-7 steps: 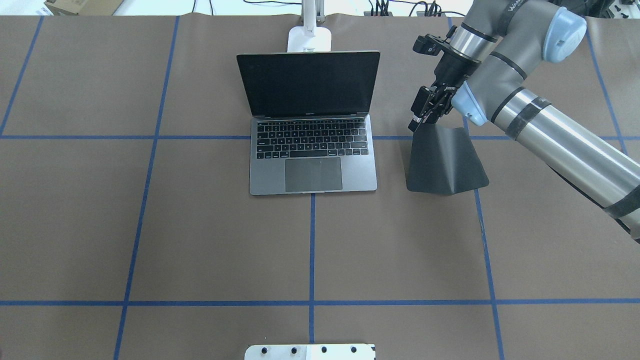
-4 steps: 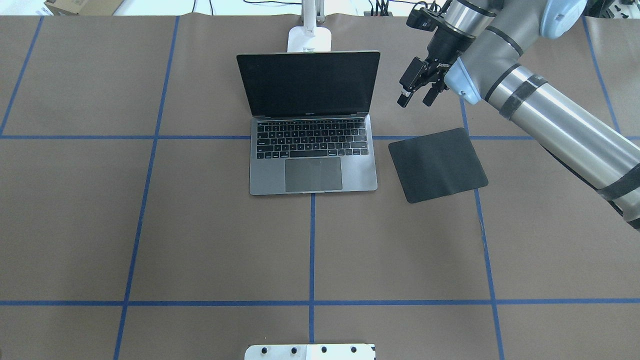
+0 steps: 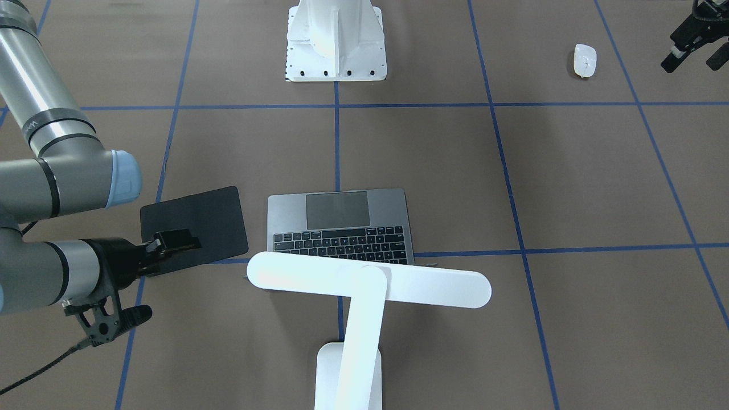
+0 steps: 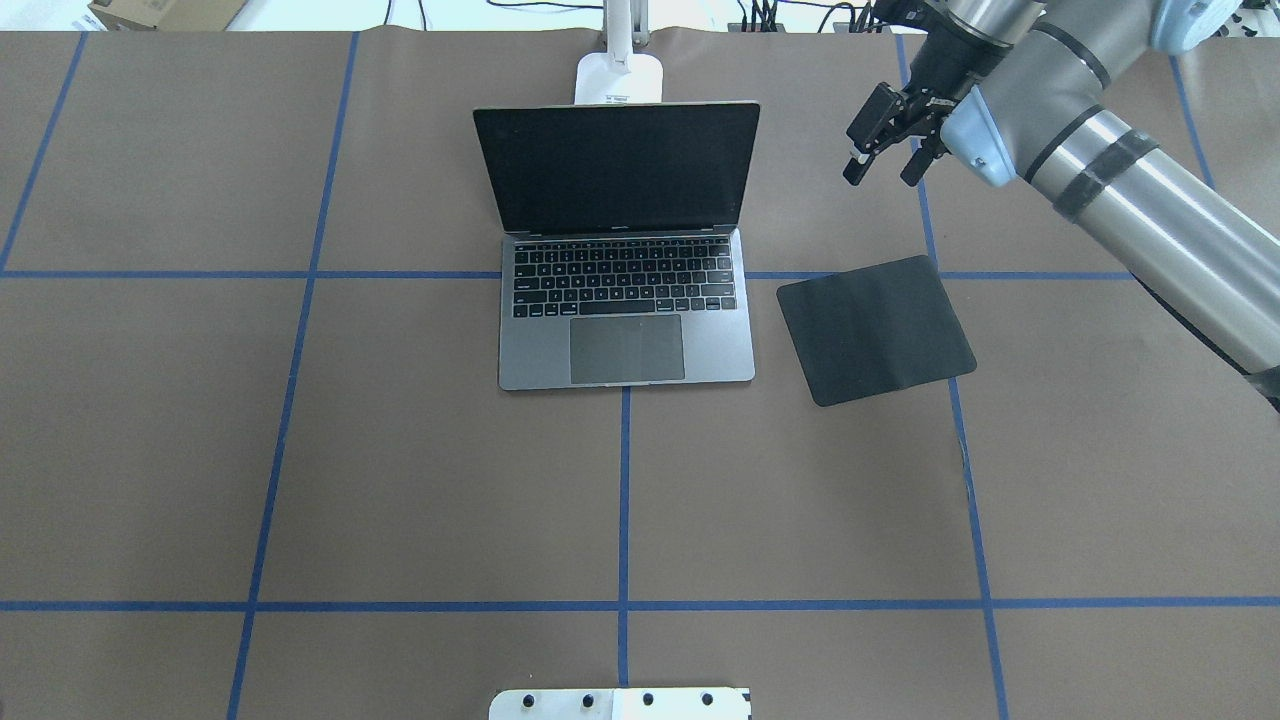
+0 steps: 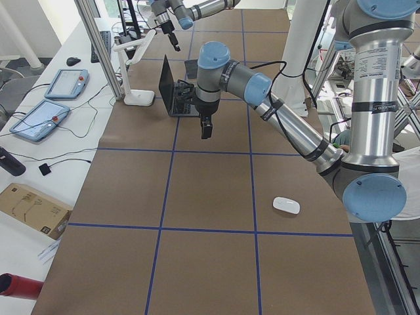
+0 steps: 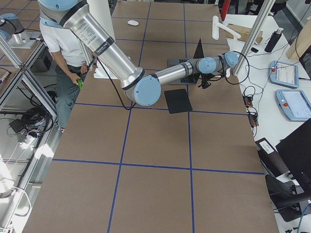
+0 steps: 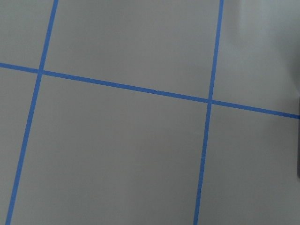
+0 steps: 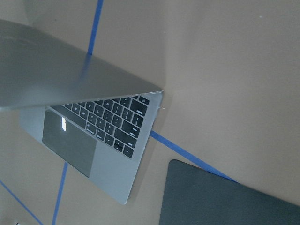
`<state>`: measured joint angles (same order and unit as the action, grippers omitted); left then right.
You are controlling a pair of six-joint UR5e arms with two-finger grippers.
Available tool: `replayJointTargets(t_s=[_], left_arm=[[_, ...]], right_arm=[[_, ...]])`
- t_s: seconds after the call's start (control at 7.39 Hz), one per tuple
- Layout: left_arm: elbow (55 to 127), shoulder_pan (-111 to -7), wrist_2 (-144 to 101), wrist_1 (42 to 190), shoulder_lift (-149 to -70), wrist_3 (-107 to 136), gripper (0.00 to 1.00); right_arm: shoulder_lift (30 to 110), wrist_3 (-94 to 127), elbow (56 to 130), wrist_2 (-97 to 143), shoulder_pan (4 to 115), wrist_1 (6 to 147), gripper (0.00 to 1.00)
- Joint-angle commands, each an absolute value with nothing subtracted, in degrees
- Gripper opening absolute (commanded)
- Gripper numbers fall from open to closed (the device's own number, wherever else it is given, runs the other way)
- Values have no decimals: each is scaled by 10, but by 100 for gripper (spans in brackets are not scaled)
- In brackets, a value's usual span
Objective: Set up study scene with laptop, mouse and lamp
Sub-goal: 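Lay the mouse pad flat beside the laptop and lift the right gripper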
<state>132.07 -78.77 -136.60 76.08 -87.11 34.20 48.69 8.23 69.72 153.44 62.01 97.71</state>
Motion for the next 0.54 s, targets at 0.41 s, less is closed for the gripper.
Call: replayJointTargets(t_s=[0.41], left_arm=[[1308,-784,-1361,776,-817,219,100]], right_arm=[[653,237,909,1408,640,976,98]])
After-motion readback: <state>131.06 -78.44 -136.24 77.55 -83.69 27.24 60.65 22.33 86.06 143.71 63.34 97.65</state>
